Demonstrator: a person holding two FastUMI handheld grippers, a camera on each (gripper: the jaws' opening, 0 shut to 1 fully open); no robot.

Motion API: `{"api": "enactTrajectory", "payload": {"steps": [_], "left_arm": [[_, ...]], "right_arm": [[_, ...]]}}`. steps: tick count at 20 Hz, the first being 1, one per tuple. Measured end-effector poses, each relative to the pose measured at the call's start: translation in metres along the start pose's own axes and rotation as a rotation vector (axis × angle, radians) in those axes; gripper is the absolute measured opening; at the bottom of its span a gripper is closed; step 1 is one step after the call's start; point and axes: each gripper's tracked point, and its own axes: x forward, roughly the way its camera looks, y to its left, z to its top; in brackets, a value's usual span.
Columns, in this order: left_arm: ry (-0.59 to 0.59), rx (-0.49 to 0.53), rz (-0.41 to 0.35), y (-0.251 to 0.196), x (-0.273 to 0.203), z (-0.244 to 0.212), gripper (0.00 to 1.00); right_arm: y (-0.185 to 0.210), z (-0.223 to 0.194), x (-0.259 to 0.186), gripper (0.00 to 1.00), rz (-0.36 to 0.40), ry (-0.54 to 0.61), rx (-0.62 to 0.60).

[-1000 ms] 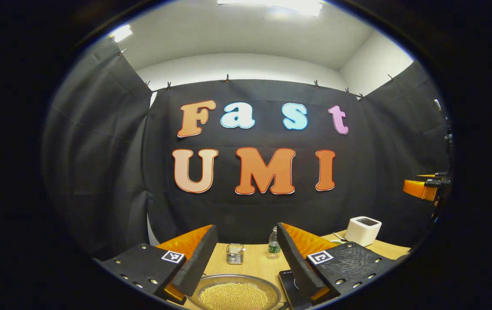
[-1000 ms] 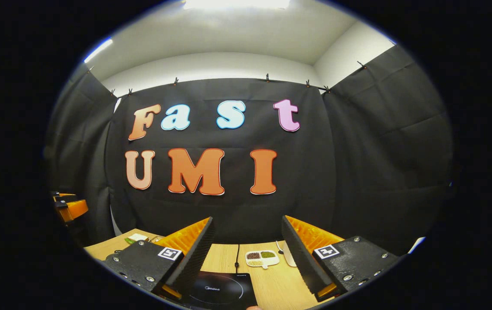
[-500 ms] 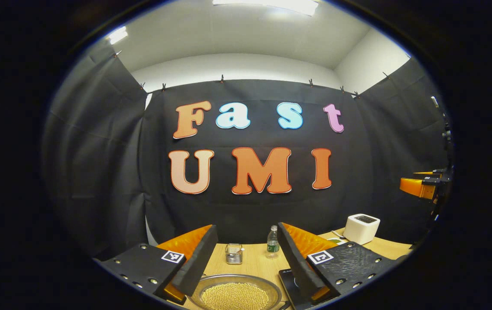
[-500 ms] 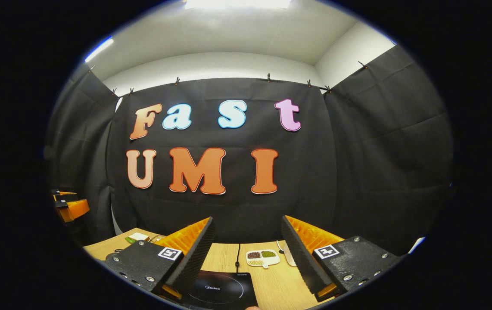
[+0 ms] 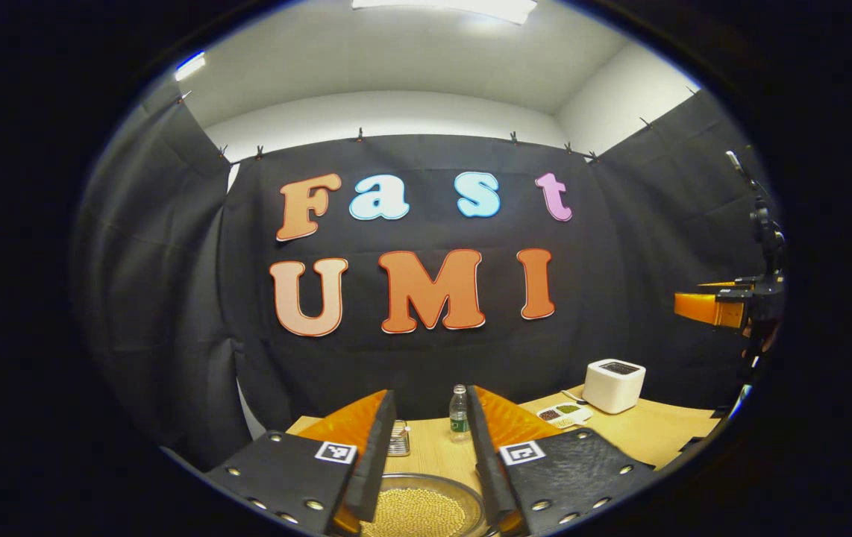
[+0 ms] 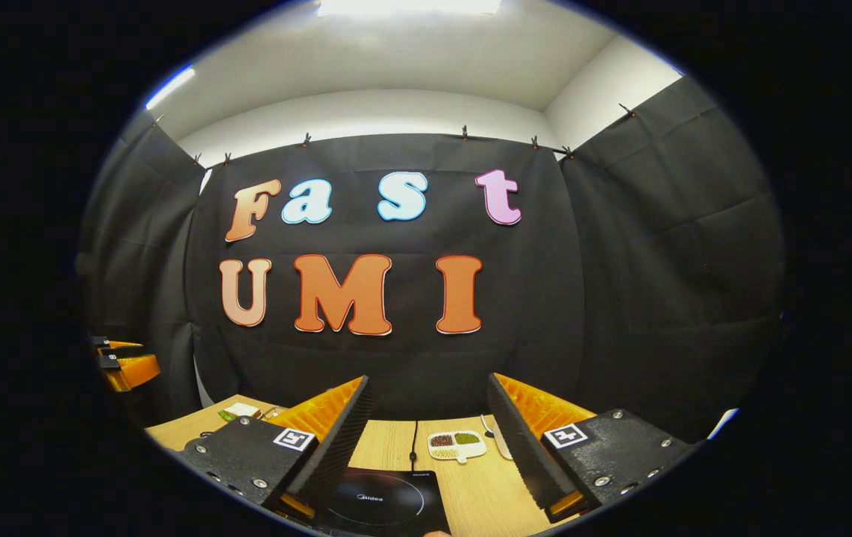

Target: First push the handle of the pot to place it horizontally, then grasp the pot with both hands and set it on the induction cooktop.

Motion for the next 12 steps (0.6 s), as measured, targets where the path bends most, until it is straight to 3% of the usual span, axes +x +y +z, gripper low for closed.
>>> {"api": "enactTrajectory", "payload": {"steps": [1, 2, 3, 4, 5, 6, 8, 12], "left_arm": [[0.000, 0.007, -0.001, 0.000, 0.000, -0.002, 0.43], [0.000, 0.008, -0.002, -0.001, 0.000, -0.001, 0.46], [-0.001, 0.000, -0.010, -0.004, 0.002, -0.003, 0.36], [0.002, -0.018, -0.019, -0.008, 0.002, -0.005, 0.36], [0.008, -0.033, -0.028, -0.010, 0.002, -0.008, 0.23], [0.013, -0.043, -0.035, -0.010, 0.003, -0.010, 0.23], [0.031, -0.059, -0.027, -0.007, 0.002, -0.018, 0.10], [0.071, -0.076, -0.046, -0.016, -0.002, -0.040, 0.05]], "right_arm": [[-0.001, -0.001, 0.000, 0.96, -0.003, 0.002, 0.000], [-0.002, -0.001, 0.001, 0.96, -0.004, 0.003, 0.001], [-0.002, -0.001, 0.001, 0.96, -0.004, 0.005, 0.002], [-0.003, -0.002, 0.001, 0.96, -0.005, 0.005, 0.004], [-0.004, -0.002, 0.001, 0.96, -0.010, 0.004, 0.007], [-0.006, -0.002, 0.001, 0.96, -0.015, 0.003, 0.010], [-0.009, -0.004, 0.001, 0.96, -0.020, 0.004, 0.015], [-0.014, -0.009, 0.003, 0.96, -0.033, 0.009, 0.019]]}}
